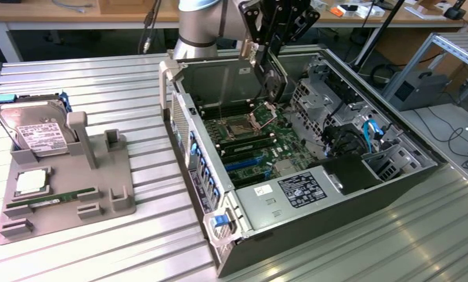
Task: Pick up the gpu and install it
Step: 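Pick up the gpu and move the gpu toward the slot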
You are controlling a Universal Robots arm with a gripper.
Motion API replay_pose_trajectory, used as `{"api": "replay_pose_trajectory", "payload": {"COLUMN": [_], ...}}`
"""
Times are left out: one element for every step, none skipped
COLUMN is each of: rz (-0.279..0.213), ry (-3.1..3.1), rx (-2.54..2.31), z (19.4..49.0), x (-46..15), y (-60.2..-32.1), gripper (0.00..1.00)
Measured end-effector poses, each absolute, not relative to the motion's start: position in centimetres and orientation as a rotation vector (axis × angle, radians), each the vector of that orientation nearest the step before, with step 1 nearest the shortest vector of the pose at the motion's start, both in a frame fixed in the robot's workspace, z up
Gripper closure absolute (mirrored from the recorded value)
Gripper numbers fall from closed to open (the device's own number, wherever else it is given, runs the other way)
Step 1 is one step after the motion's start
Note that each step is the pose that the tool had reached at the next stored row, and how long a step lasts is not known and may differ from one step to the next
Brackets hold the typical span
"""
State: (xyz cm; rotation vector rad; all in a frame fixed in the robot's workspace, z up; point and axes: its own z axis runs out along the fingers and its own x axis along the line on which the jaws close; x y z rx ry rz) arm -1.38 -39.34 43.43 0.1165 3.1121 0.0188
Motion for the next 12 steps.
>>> {"api": "replay_pose_trajectory", "payload": {"rz": [0.019, 0.019, 0.019, 0.019, 0.019, 0.019, 0.019, 0.018, 0.018, 0.018, 0.018, 0.018], "ry": [3.112, 3.112, 3.112, 3.112, 3.112, 3.112, 3.112, 3.112, 3.112, 3.112, 3.112, 3.112], "rx": [0.117, 0.116, 0.116, 0.117, 0.116, 0.117, 0.117, 0.117, 0.117, 0.116, 0.116, 0.117], "z": [43.40, 43.36, 43.32, 43.29, 43.23, 43.15, 43.10, 43.04, 43.00, 42.97, 42.93, 42.91], "x": [-1.33, -1.28, -1.22, -1.18, -1.10, -1.00, -0.93, -0.86, -0.81, -0.78, -0.74, -0.71], "y": [-39.34, -39.35, -39.35, -39.36, -39.37, -39.37, -39.38, -39.39, -39.39, -39.39, -39.39, -39.40], "gripper": [0.73, 0.73, 0.73, 0.73, 0.73, 0.73, 0.73, 0.73, 0.73, 0.73, 0.73, 0.73]}}
